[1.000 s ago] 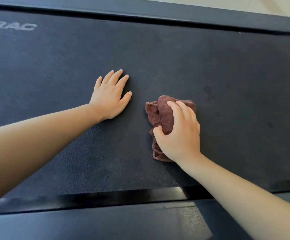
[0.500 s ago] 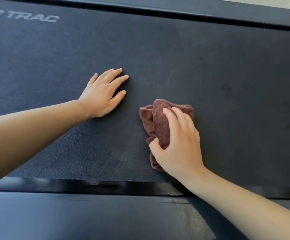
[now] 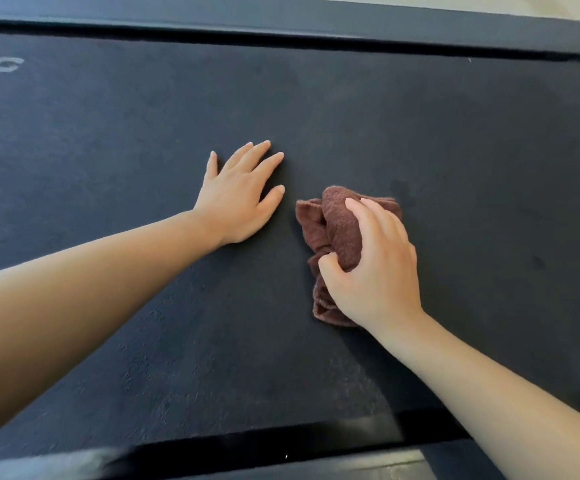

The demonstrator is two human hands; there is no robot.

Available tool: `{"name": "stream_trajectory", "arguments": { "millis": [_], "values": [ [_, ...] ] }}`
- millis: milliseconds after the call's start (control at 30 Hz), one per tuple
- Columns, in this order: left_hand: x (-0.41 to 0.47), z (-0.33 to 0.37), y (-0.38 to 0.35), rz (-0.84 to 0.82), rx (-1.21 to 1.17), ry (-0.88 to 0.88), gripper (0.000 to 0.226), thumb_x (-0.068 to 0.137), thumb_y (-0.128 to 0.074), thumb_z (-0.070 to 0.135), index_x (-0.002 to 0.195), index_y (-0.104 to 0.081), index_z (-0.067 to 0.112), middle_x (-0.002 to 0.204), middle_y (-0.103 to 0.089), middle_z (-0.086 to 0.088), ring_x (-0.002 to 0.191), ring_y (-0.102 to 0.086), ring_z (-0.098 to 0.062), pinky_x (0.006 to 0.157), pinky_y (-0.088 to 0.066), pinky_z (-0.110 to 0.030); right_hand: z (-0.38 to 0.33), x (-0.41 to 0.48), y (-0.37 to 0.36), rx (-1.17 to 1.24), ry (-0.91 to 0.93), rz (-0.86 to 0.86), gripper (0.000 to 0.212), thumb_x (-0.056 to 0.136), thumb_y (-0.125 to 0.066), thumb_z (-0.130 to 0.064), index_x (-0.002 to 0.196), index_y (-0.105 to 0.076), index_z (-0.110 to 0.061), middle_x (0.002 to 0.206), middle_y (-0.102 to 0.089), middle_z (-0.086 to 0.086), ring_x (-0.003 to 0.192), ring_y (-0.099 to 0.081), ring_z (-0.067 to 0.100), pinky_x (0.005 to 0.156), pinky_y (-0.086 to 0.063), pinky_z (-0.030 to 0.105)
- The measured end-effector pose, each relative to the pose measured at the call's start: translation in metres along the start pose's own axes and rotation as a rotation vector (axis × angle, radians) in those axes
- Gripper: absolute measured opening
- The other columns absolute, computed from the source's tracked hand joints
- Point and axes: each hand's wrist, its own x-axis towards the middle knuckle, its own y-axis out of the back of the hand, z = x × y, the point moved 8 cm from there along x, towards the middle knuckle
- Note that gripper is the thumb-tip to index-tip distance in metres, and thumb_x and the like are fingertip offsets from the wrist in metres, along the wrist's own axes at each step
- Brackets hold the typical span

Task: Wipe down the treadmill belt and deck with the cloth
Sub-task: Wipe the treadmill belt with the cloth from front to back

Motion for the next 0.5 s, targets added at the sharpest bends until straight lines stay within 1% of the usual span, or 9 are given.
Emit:
{"name": "stream_trajectory", "arguments": {
  "millis": [133,267,400,500],
  "values": [
    [0.037,0.0,-0.006,0.026,0.014,0.121,0.054,0.095,-0.031,0.047,0.146,-0.025,0.029,0.156,-0.017,0.004,0.144,-0.007,-0.018,0.109,0.002,-0.062,0.017,0.052,0.0,-0.012,-0.019,0.028,0.063,0.081,-0.061,-0.038,0.138,-0.042,-0.02,0.145,-0.04,-0.002,0.136,-0.031,0.019,0.108,-0.029,0.044],
    [0.082,0.0,-0.008,0.036,0.016,0.183,0.055,0.095,-0.029,0.048,0.146,-0.023,0.03,0.157,-0.014,0.002,0.145,-0.004,-0.018,0.108,0.005,-0.063,0.023,0.112,-0.004,-0.006,-0.008,0.041,0.061,0.081,-0.059,-0.04,0.137,-0.042,-0.021,0.143,-0.042,-0.003,0.135,-0.032,0.019,0.107,-0.03,0.044],
    [0.124,-0.015,-0.004,0.044,0.016,0.258,0.058,0.095,-0.03,0.048,0.148,-0.02,0.026,0.157,-0.012,0.001,0.145,-0.004,-0.018,0.11,0.003,-0.059,0.023,0.169,-0.011,0.025,0.037,0.023,0.061,0.081,-0.059,-0.039,0.137,-0.043,-0.021,0.142,-0.043,-0.003,0.135,-0.032,0.019,0.107,-0.028,0.043],
    [0.134,-0.033,0.001,0.121,0.029,0.327,0.064,0.094,-0.032,0.049,0.148,-0.018,0.017,0.157,-0.014,0.001,0.145,-0.007,-0.017,0.114,0.0,-0.052,0.019,0.205,-0.018,0.058,0.08,0.01,0.061,0.08,-0.06,-0.038,0.136,-0.044,-0.02,0.139,-0.045,-0.003,0.133,-0.033,0.019,0.105,-0.029,0.043]
  ]
}}
